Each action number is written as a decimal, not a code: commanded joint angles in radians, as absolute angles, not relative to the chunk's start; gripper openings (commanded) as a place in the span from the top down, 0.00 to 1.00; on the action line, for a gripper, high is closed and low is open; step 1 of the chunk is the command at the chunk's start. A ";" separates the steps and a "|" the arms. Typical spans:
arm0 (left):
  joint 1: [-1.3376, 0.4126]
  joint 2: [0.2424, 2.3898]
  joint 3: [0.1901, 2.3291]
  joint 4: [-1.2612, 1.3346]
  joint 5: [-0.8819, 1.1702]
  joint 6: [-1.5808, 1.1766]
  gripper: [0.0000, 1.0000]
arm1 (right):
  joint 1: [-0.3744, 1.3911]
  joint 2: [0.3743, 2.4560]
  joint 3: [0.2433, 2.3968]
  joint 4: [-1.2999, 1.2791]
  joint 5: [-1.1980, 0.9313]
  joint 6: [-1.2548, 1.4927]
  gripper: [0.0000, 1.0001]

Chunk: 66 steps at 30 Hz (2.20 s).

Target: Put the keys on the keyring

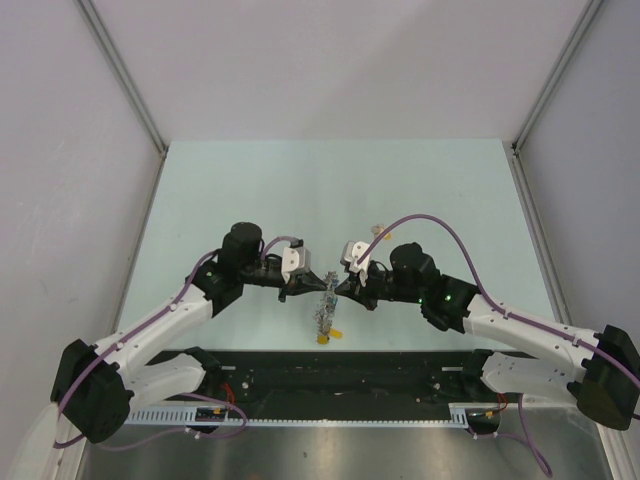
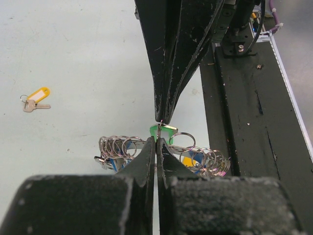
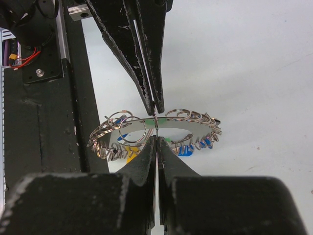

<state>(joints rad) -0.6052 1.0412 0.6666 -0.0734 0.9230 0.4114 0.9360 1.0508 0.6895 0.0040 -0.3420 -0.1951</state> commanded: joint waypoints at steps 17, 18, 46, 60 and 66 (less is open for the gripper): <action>-0.629 1.057 0.709 -0.089 0.997 0.463 1.00 | 0.931 1.022 0.703 0.037 -0.397 -0.183 1.00; -0.629 1.057 0.709 -0.089 0.999 0.463 1.00 | 0.930 1.022 0.703 0.037 -0.397 -0.183 1.00; -0.650 1.057 0.713 -0.097 1.029 0.466 1.00 | 0.931 1.063 0.704 0.081 -0.440 -0.156 1.00; -0.658 1.071 0.715 -0.094 1.038 0.465 1.00 | 0.920 1.071 0.704 0.117 -0.480 -0.147 1.00; -0.658 1.074 0.716 -0.091 1.039 0.453 1.00 | 0.919 1.078 0.704 0.124 -0.506 -0.161 1.00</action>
<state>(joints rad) -0.6373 1.0710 0.6678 -0.1394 0.9539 0.4355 0.9138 1.0748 0.6865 -0.0097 -0.4473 -0.1547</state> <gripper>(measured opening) 0.006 0.009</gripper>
